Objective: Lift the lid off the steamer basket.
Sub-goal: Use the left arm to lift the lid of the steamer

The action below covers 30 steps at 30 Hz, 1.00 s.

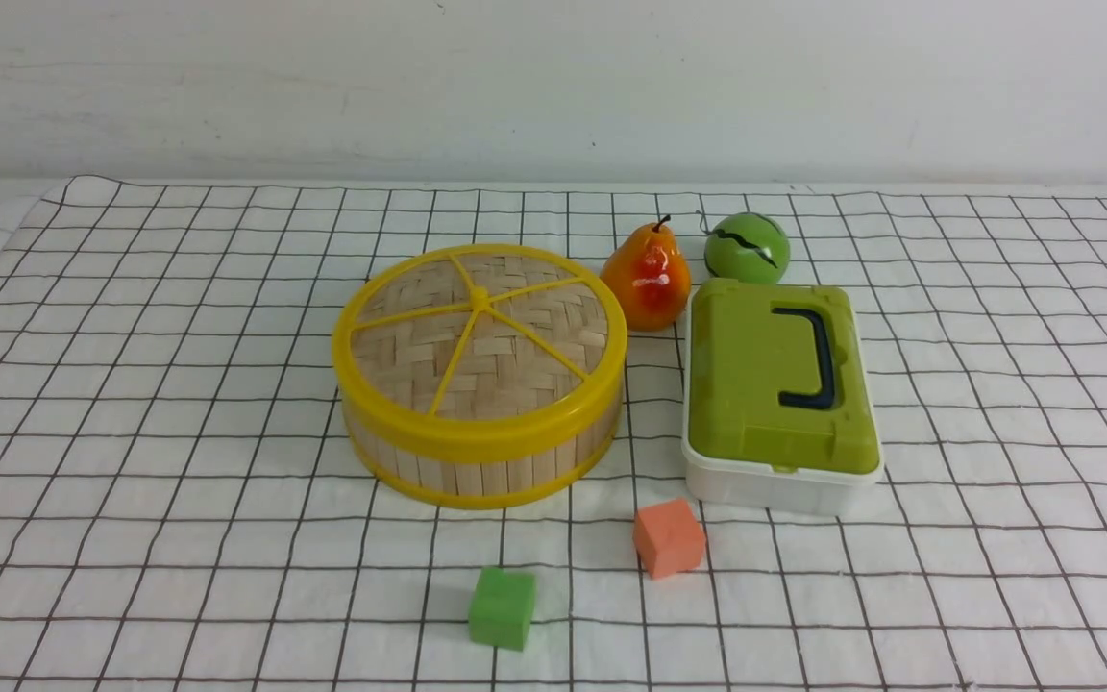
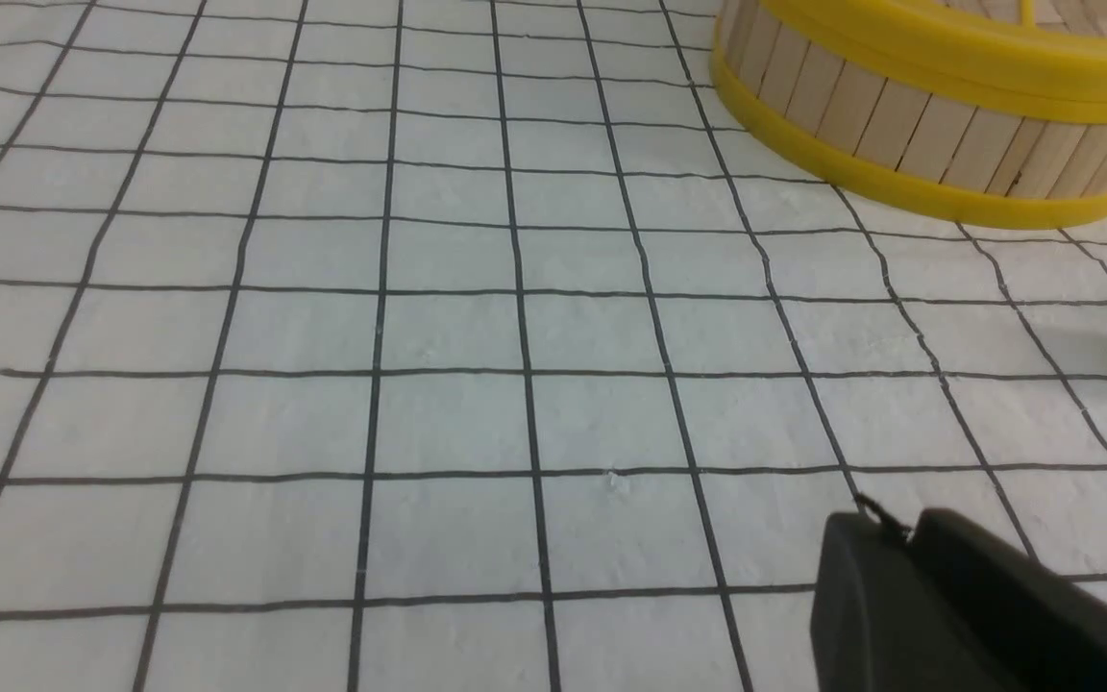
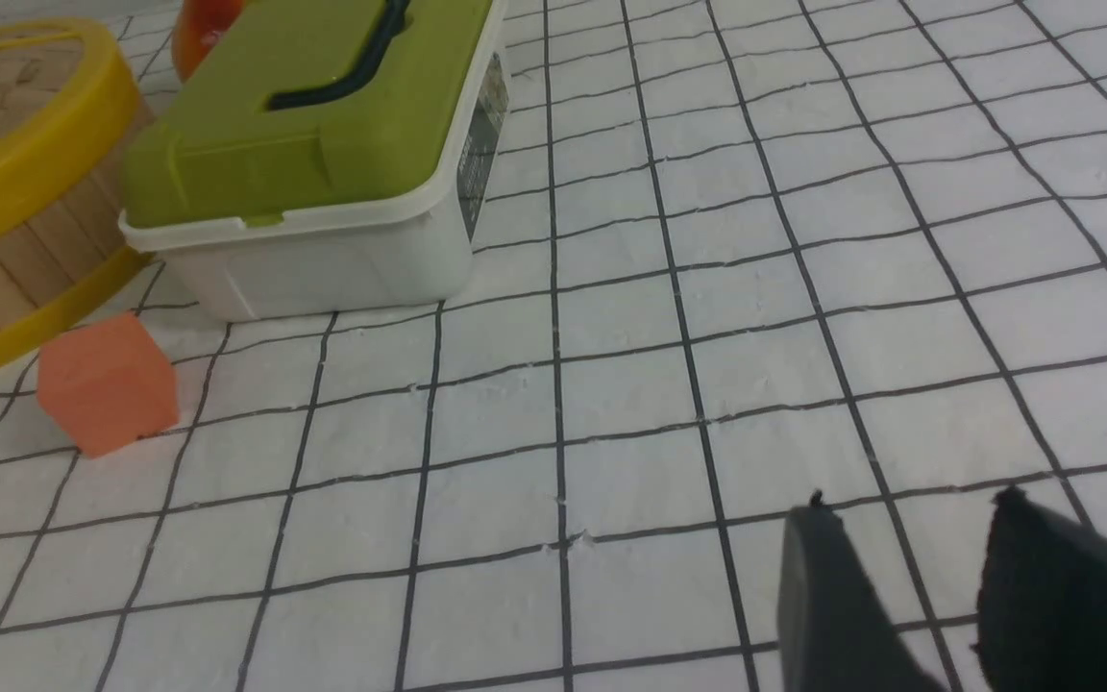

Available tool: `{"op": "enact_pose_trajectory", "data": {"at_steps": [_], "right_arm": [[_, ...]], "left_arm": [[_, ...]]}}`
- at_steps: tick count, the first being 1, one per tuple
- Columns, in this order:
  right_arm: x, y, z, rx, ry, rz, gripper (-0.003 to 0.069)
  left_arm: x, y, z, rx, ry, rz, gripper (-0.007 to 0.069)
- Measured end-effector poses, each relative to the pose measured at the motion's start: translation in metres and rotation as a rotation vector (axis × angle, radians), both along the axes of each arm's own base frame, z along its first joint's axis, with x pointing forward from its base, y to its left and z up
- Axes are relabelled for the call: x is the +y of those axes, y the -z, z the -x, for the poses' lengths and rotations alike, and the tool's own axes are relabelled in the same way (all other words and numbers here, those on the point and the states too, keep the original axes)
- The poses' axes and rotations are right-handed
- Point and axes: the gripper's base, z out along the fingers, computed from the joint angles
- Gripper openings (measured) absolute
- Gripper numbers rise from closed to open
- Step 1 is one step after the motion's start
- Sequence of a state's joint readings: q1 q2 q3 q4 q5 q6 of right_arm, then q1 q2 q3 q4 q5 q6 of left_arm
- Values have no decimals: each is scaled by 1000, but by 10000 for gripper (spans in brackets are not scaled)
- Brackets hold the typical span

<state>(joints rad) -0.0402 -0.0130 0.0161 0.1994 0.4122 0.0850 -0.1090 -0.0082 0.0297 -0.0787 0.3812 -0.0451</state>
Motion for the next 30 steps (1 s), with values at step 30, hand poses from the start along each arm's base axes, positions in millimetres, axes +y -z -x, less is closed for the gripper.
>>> {"op": "enact_pose_trajectory", "data": {"at_steps": [30], "right_arm": [[0, 0, 0, 0, 0, 0, 240]], "left_arm": [[0, 0, 0, 0, 0, 0, 84]]}}
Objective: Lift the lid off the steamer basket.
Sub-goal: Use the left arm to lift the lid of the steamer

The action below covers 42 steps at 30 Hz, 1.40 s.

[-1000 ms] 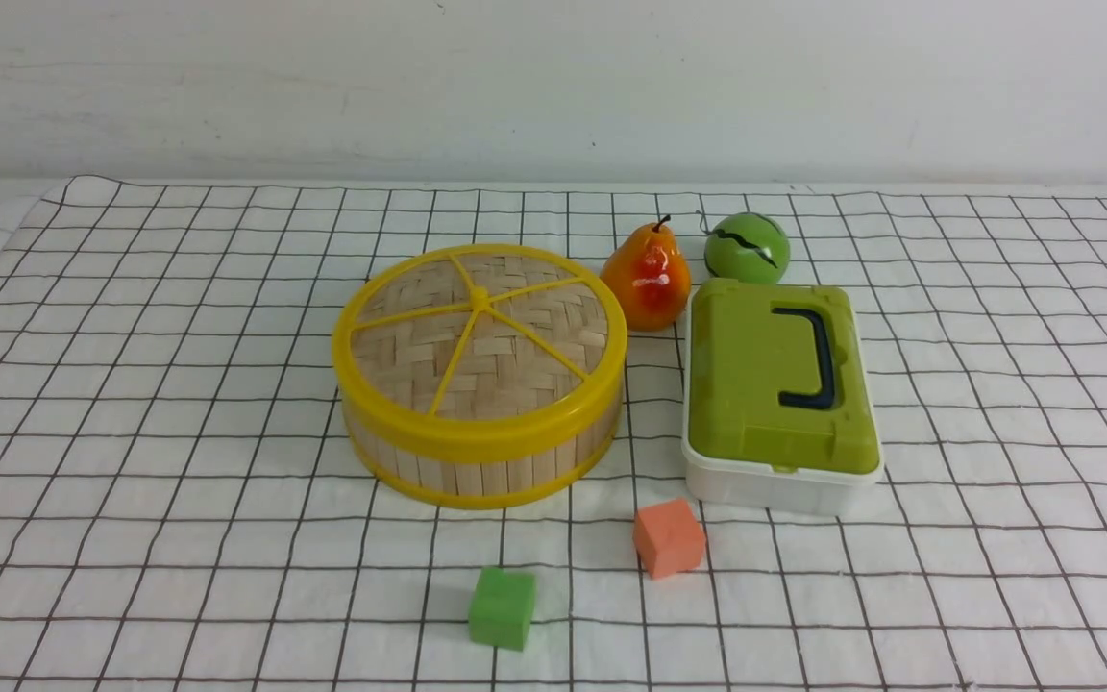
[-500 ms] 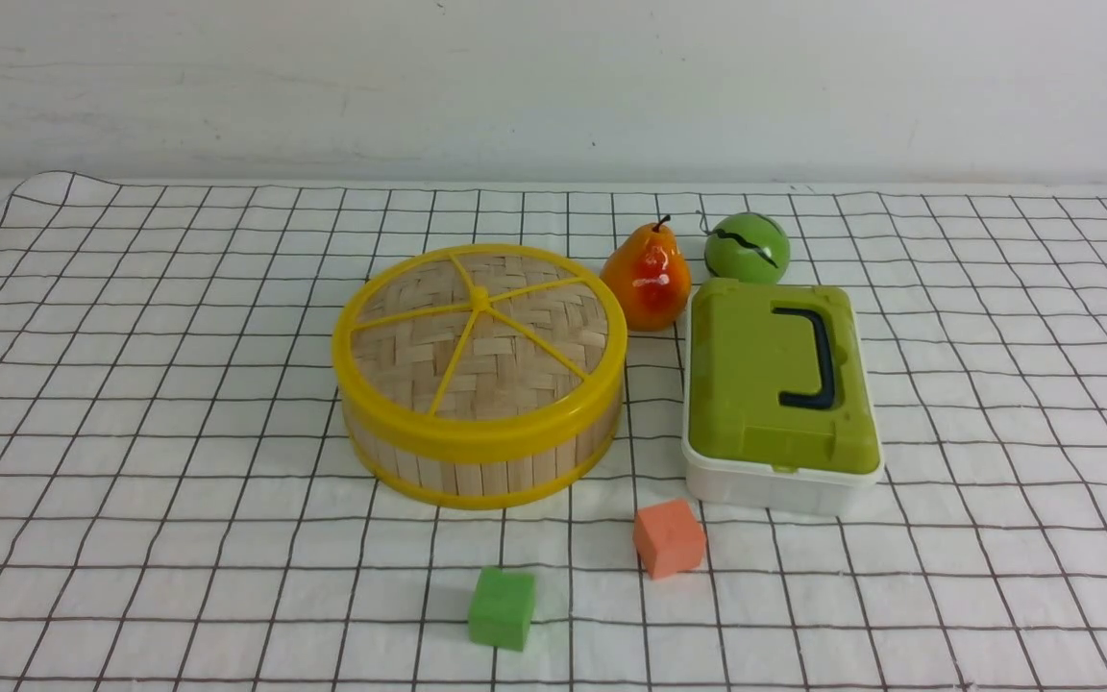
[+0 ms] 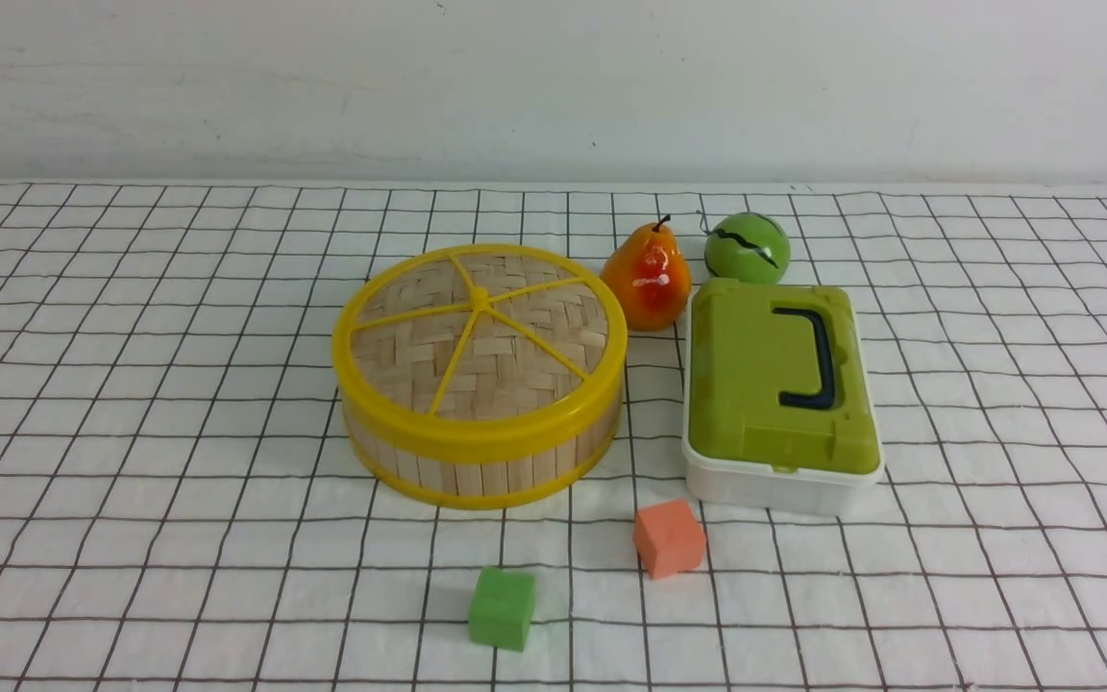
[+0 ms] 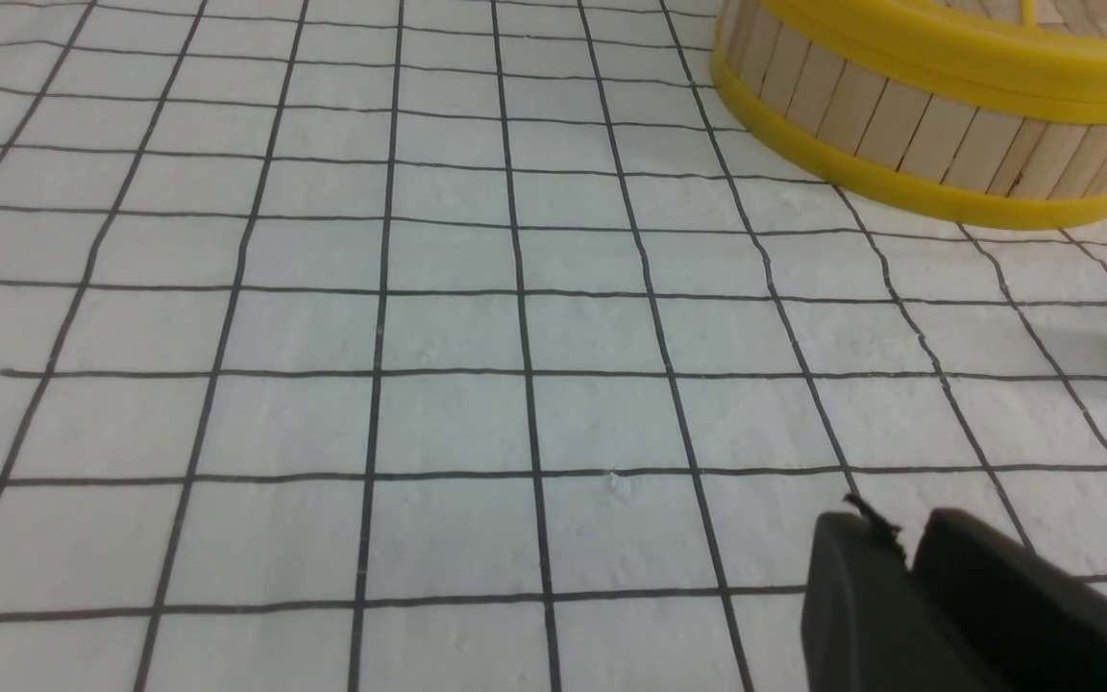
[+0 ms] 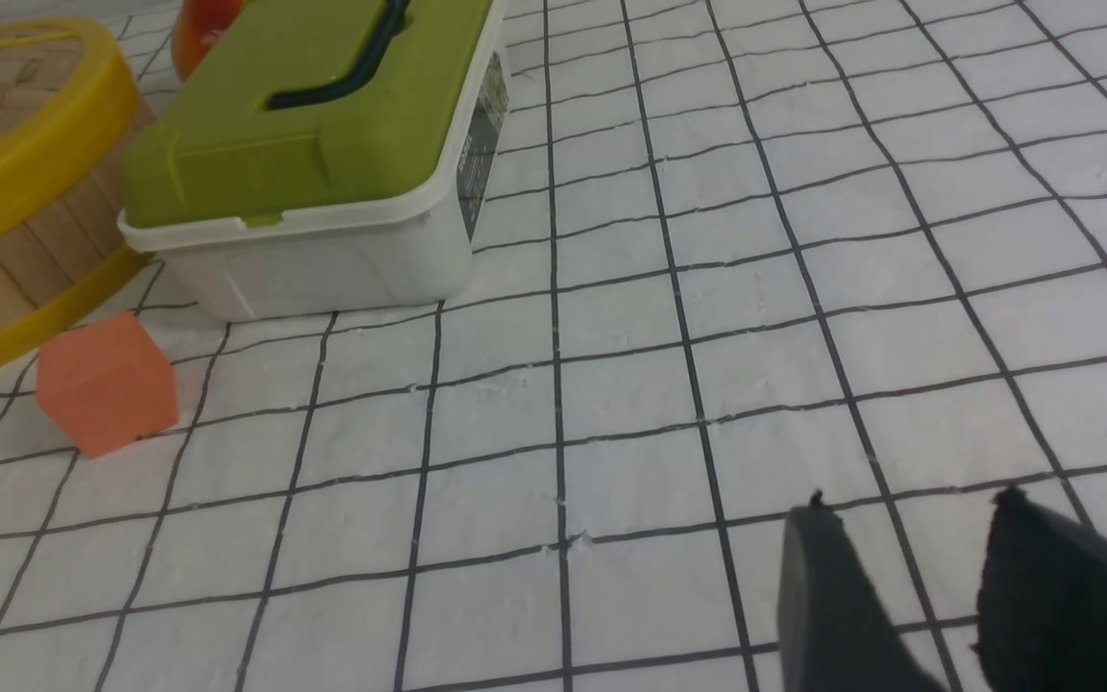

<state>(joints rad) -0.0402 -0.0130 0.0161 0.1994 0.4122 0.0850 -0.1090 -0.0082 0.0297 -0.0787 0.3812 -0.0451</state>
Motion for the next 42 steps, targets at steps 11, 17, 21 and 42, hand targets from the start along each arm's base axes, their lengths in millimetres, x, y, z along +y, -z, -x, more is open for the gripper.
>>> {"op": "enact_pose_trajectory", "data": {"at_steps": [11, 17, 21, 42], "right_arm": [[0, 0, 0, 0, 0, 0, 240], [0, 0, 0, 0, 0, 0, 240], [0, 0, 0, 0, 0, 0, 240], [0, 0, 0, 0, 0, 0, 240]], "left_arm": [[0, -5, -2, -58, -4, 11, 93], [2, -29, -5, -321, -26, 43, 101], [3, -45, -3, -496, -41, 65, 104], [7, -186, -24, -236, -158, 297, -13]]}}
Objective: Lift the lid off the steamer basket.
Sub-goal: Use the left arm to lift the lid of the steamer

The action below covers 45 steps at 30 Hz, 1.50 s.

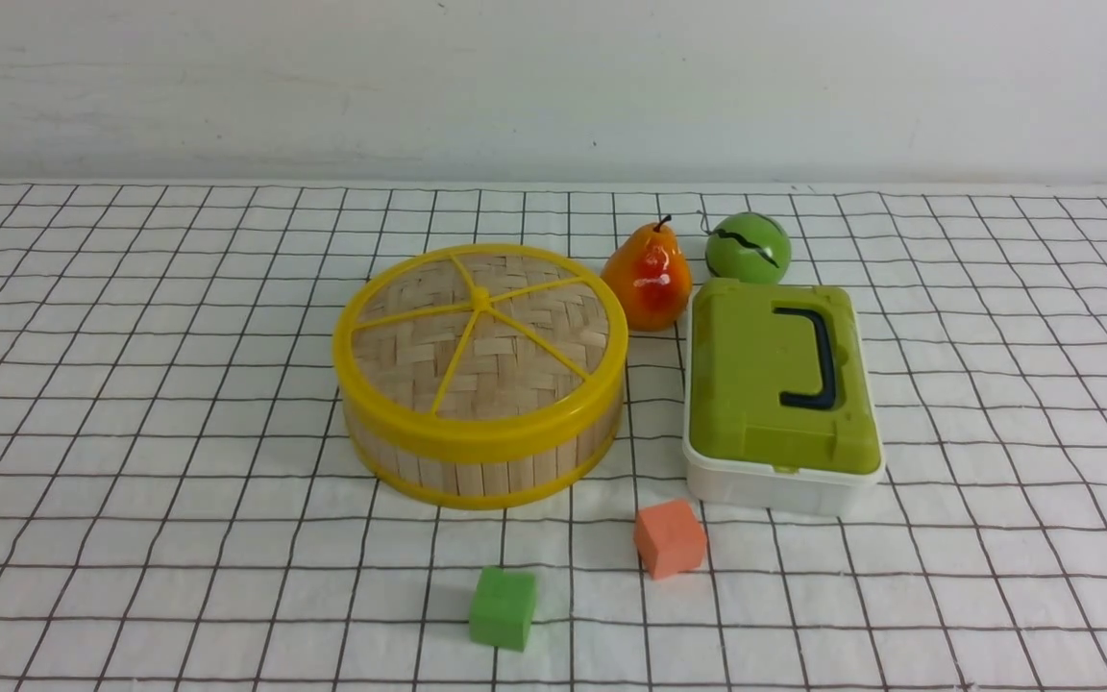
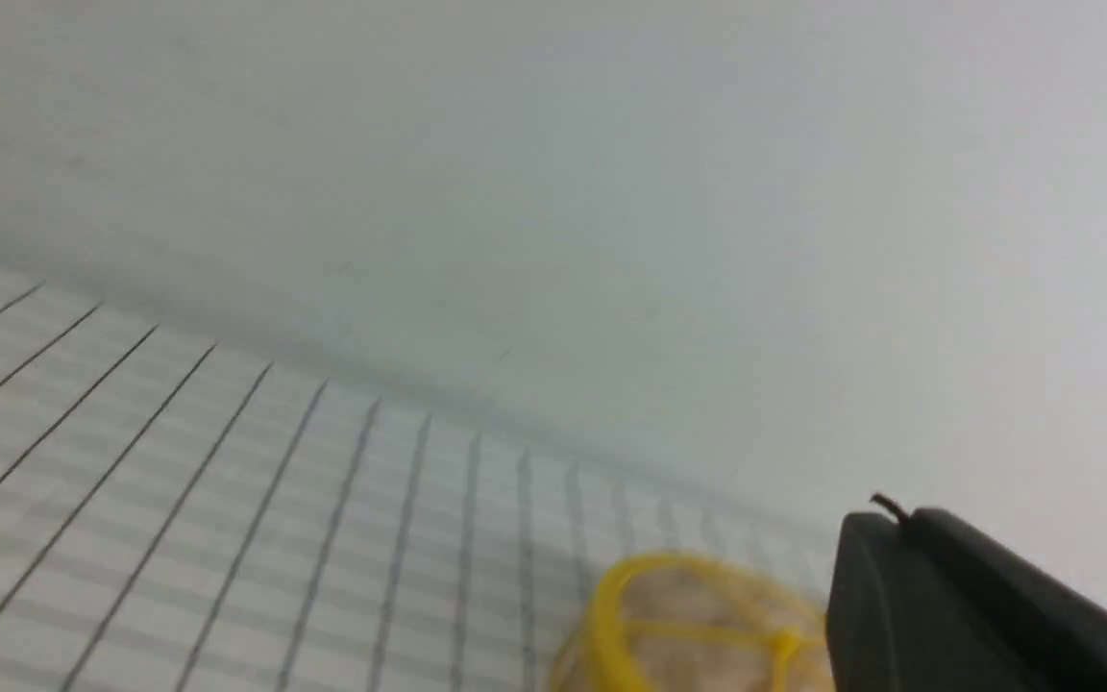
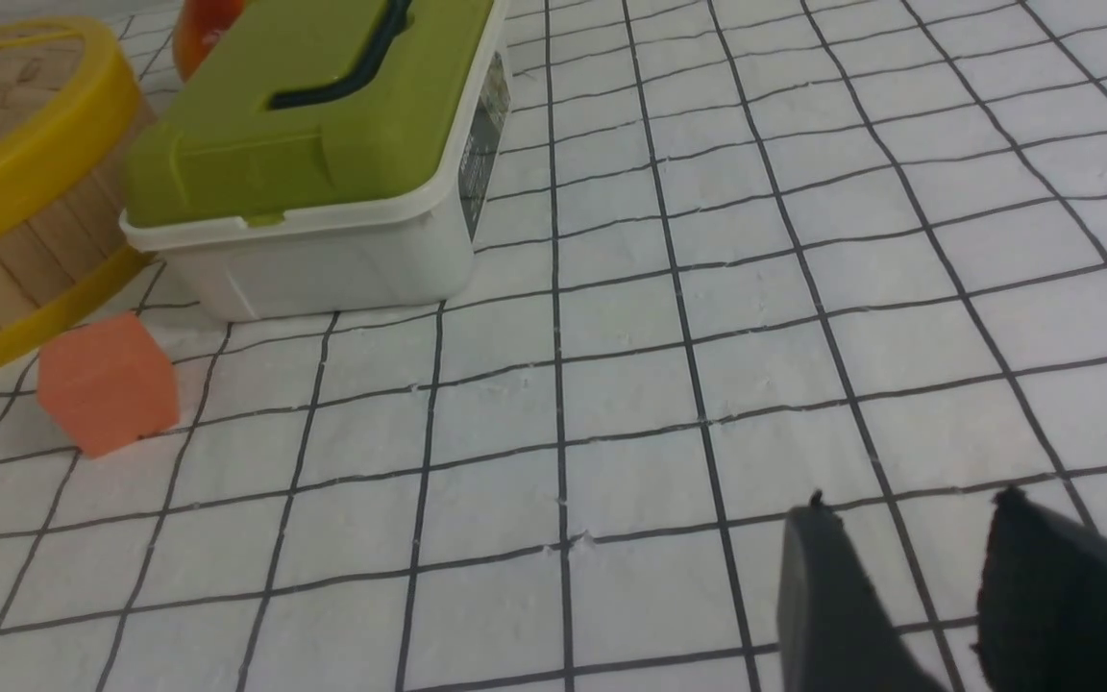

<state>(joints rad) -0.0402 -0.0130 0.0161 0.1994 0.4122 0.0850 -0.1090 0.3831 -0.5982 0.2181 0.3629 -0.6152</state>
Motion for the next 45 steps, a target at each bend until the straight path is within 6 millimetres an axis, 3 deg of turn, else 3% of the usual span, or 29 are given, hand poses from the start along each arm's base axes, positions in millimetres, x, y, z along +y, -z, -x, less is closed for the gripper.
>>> {"op": "enact_pose_trajectory", "data": {"at_steps": [4, 5, 9, 14, 18, 23, 29, 32, 40, 45], "right_arm": [[0, 0, 0, 0, 0, 0, 240], [0, 0, 0, 0, 0, 0, 240], [0, 0, 0, 0, 0, 0, 240], [0, 0, 0, 0, 0, 0, 240], [0, 0, 0, 0, 0, 0, 240], [0, 0, 0, 0, 0, 0, 240], [0, 0, 0, 0, 0, 0, 240], [0, 0, 0, 0, 0, 0, 240], [0, 0, 0, 0, 0, 0, 240], [0, 0, 0, 0, 0, 0, 240]], "left_arm": [[-6, 26, -56, 331, -4, -1, -13], [-7, 28, -58, 346, -1, 2, -13], [-28, 51, -99, 575, 156, 80, -13], [-60, 44, -140, 623, 487, 79, -13], [-77, 27, -180, 593, 629, 131, -13], [-103, 14, -238, 619, 682, 9, -13], [-152, 25, -288, 764, 587, -298, -6], [-165, 32, -306, 780, 508, -399, 44], [-182, 68, -346, 788, 452, -466, 321], [-187, 91, -359, 781, 453, -473, 365]]}}
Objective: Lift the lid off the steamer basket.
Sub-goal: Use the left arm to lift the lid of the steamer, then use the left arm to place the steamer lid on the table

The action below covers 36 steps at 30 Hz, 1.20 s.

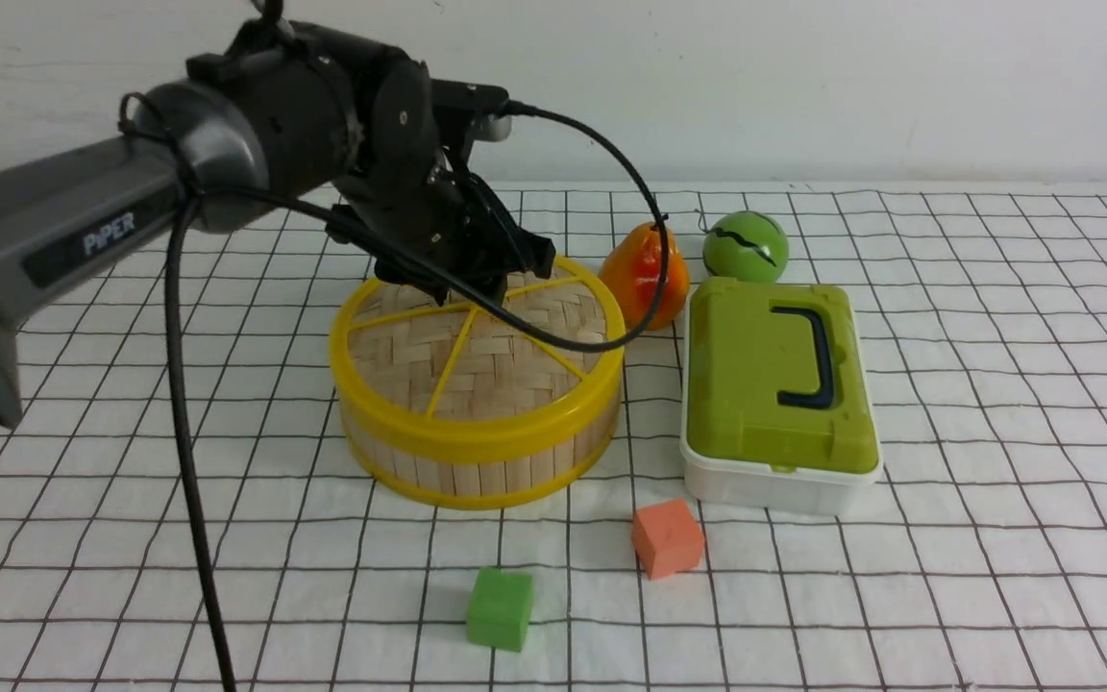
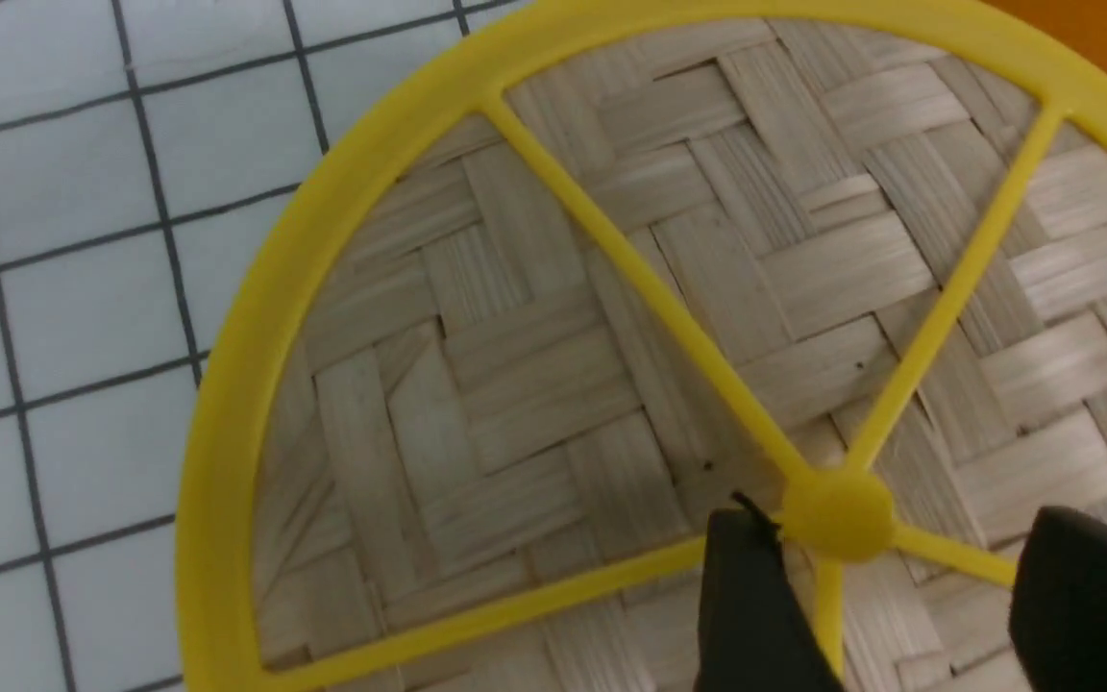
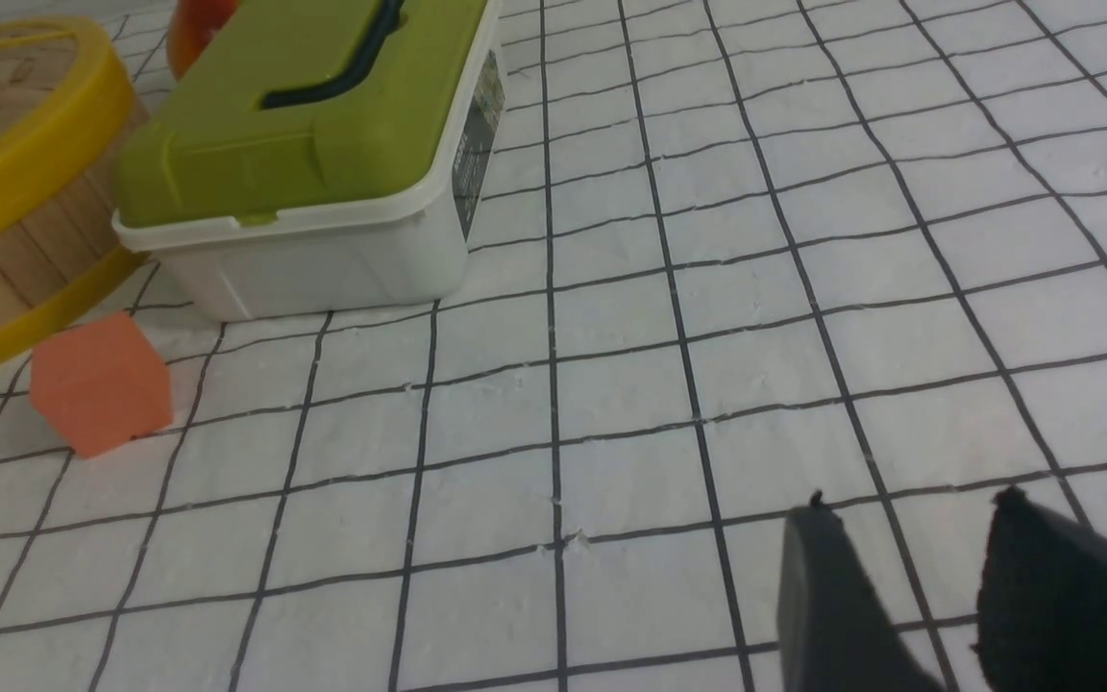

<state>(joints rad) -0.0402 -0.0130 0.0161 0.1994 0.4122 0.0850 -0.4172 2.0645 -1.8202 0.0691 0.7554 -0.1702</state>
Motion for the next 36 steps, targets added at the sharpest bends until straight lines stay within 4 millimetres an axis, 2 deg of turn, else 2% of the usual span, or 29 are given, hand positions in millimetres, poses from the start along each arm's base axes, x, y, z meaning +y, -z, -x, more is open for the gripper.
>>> {"op": "enact_pose_trajectory", "data": {"at_steps": [4, 10, 18, 20, 22, 23, 24, 25, 26, 27, 28, 29, 31, 33, 34, 35, 36], "right_arm": [[0, 0, 0, 0, 0, 0, 240], [0, 0, 0, 0, 0, 0, 240], [0, 0, 0, 0, 0, 0, 240], [0, 0, 0, 0, 0, 0, 240], [0, 0, 0, 0, 0, 0, 240], [0, 0, 0, 0, 0, 0, 240], [0, 0, 0, 0, 0, 0, 240], [0, 0, 0, 0, 0, 0, 240], [0, 0, 0, 0, 0, 0, 240], [0, 0, 0, 0, 0, 0, 240], [0, 0, 0, 0, 0, 0, 240], [0, 0, 0, 0, 0, 0, 240], [0, 0, 0, 0, 0, 0, 240], [0, 0, 0, 0, 0, 0, 240], [0, 0, 0, 0, 0, 0, 240], [0, 0, 0, 0, 0, 0, 240], [0, 0, 0, 0, 0, 0, 240]], "left_arm": [[-1, 11, -6, -16, 8, -28, 317], [-4, 14, -11, -55, 20, -30, 106], [-3, 6, -8, -57, 18, -28, 111], [1, -10, -1, -66, 13, -26, 111], [6, -42, 9, -121, 9, -10, 111], [7, -46, 10, -129, 9, -8, 111], [12, -76, 19, -208, 9, 4, 111], [17, -97, 26, -269, 10, 0, 111], [18, -101, 27, -278, 10, -2, 111], [28, -123, 35, -349, 2, -26, 111], [30, -125, 36, -355, 0, -30, 111], [46, -139, 39, -395, -33, -63, 111], [64, -140, 35, -384, -84, -95, 111], [90, -128, 26, -343, -156, -123, 111], [112, -110, 18, -294, -216, -140, 111], [115, -107, 16, -286, -224, -142, 111], [137, -84, 7, -238, -281, -150, 111]]}}
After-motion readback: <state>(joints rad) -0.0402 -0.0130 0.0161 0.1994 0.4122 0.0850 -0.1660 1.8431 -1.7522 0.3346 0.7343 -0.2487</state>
